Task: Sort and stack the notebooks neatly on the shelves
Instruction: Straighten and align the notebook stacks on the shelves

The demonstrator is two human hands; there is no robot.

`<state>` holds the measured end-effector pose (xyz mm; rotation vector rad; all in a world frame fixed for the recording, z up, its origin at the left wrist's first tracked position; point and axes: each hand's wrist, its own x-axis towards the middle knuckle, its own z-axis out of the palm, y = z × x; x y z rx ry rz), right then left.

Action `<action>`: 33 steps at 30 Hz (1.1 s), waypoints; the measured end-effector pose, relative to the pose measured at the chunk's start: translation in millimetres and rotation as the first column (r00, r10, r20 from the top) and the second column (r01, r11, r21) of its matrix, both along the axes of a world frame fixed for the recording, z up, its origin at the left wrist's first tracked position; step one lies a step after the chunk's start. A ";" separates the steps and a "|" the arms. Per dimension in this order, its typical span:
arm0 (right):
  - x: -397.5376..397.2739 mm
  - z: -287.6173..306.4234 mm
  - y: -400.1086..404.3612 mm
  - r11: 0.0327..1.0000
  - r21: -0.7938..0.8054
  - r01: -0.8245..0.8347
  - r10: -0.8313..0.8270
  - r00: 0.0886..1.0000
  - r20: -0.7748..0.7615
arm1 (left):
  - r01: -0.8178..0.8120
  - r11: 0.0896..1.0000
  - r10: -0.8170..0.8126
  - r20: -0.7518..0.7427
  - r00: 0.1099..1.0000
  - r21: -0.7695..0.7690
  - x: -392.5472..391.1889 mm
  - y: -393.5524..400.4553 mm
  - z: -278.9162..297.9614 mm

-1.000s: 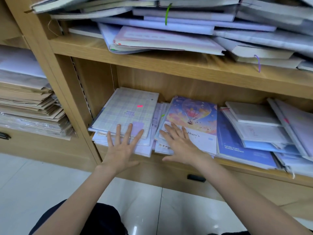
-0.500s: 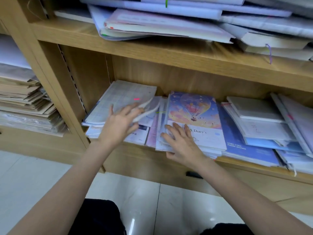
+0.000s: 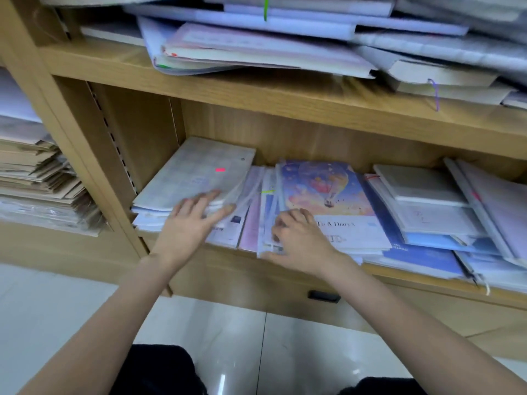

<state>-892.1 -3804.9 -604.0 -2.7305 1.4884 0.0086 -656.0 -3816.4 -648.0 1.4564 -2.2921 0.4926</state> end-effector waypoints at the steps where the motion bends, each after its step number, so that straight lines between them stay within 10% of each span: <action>1: 6.7 3.3 -3.5 0.999 0.033 0.010 -0.016 0.987 0.159 | -0.031 0.999 0.029 -0.118 0.993 -0.010 0.7 -2.8 15.9; 6: 52.9 1.1 -52.7 0.975 0.216 0.044 -0.101 0.960 0.262 | -0.195 0.981 0.157 -0.534 0.831 -0.014 13.8 -16.6 69.2; 10: 75.4 -11.4 -84.9 0.960 0.267 0.089 -0.105 0.993 0.049 | -0.156 0.987 0.123 -0.483 0.867 -0.028 22.1 -18.8 71.3; 18: 101.3 -4.1 -80.3 0.997 -0.066 -0.026 -0.002 0.923 -0.385 | -0.143 0.990 0.132 -0.451 0.883 0.010 30.5 -20.1 72.6; 24: 90.2 57.6 -68.3 0.818 -0.475 -0.323 0.173 0.927 -0.333 | -0.165 0.986 0.153 -0.489 0.859 0.018 42.5 -23.4 86.1; 30: -0.6 75.6 -0.5 0.675 -0.634 -0.377 0.256 0.926 -0.278 | -0.164 0.984 0.179 -0.331 0.926 0.073 32.0 -12.6 75.9; 33: -33.8 37.3 21.7 0.769 -0.554 -0.321 0.161 0.935 -0.317 | -0.201 0.925 0.194 0.056 0.979 0.321 -4.2 11.5 40.1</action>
